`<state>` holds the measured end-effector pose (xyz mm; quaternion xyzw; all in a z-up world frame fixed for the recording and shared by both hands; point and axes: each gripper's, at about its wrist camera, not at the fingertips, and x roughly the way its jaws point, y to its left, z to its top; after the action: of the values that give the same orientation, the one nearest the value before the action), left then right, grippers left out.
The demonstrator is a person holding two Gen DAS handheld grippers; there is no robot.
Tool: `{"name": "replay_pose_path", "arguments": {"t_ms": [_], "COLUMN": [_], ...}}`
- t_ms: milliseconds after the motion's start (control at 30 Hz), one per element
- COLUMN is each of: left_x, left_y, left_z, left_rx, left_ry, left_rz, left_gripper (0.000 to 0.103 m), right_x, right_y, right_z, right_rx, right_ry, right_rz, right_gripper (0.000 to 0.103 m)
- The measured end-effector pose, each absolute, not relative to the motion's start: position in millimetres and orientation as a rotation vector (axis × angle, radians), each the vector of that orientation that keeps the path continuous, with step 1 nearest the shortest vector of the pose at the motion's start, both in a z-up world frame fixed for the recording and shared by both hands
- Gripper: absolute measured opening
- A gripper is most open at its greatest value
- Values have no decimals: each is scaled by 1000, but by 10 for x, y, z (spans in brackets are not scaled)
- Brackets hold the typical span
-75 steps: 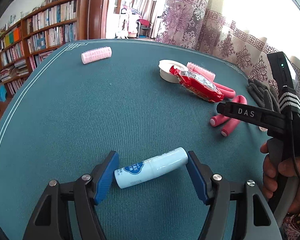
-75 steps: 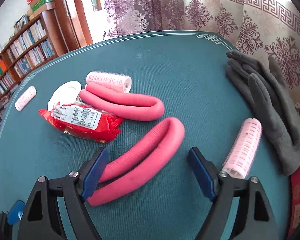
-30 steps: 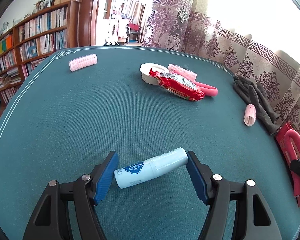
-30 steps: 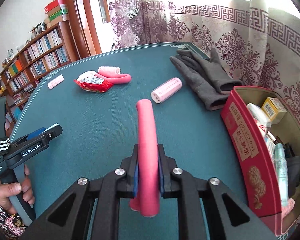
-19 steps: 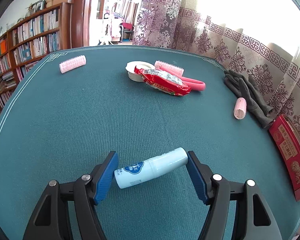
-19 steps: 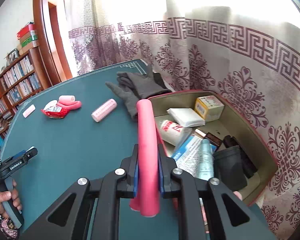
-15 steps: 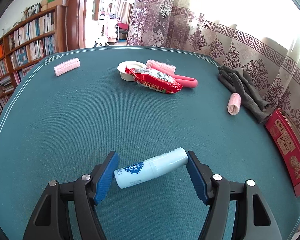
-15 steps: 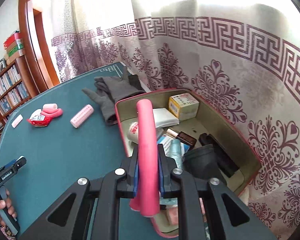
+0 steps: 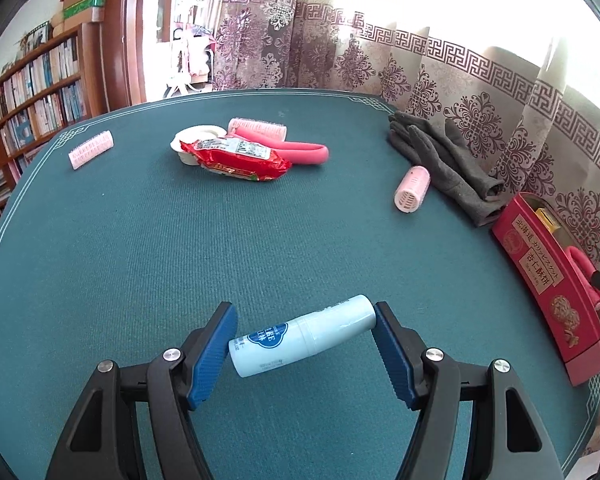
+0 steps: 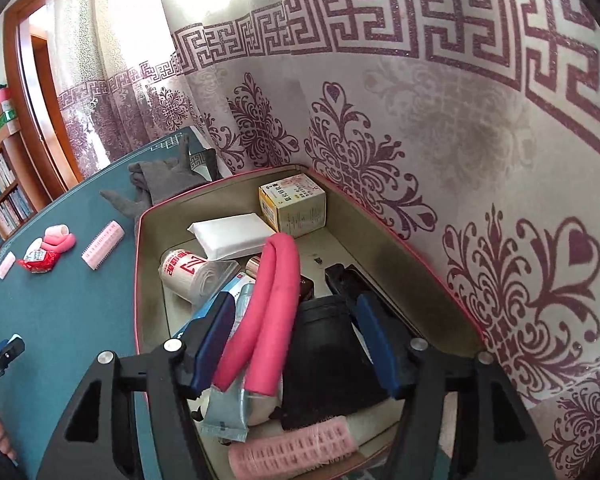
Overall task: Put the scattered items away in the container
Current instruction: 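Carry the light-blue tube and pink foam roller into the red tin and release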
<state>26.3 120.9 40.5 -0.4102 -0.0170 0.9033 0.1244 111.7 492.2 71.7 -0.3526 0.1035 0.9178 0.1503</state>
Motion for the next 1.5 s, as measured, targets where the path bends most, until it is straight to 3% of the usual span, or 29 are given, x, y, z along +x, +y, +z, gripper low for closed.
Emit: {"name": "replay_pose_path", "arguments": {"t_ms": [233,800,1100,1133,1167,1200,1500], "left_x": [300,228,247,257,271,293,163], "left_y": [1869,3181,3740,3779,3809,3811,3377], "left_z": [579,1135,1150,1140,1127,1119,1049], "left_rx": [-1122,-949,-915,-915,-915,-907,-944], "left_ry": [81,189,235,245,261,270,181], "left_rz": [2548,2347,2220,2211,2213,2225,2337], "left_gripper": [70,70,71,78,93,97,98], "right_x": [1253,1354,1396,1397,1398,1398,1423], "right_y": [4815,4958,4922,4923,4923,4921,4885], "right_z": [710,618,665,662,660,660,700], "right_rx": [-949,-901,-827,-826,-827,-829,-817], "right_ry": [74,-77,-147,-145,-143,-141,-105], "right_rz": [2674,2547,2509,2508,2508,2508,2543], "right_gripper": [67,67,68,69,70,70,78]}}
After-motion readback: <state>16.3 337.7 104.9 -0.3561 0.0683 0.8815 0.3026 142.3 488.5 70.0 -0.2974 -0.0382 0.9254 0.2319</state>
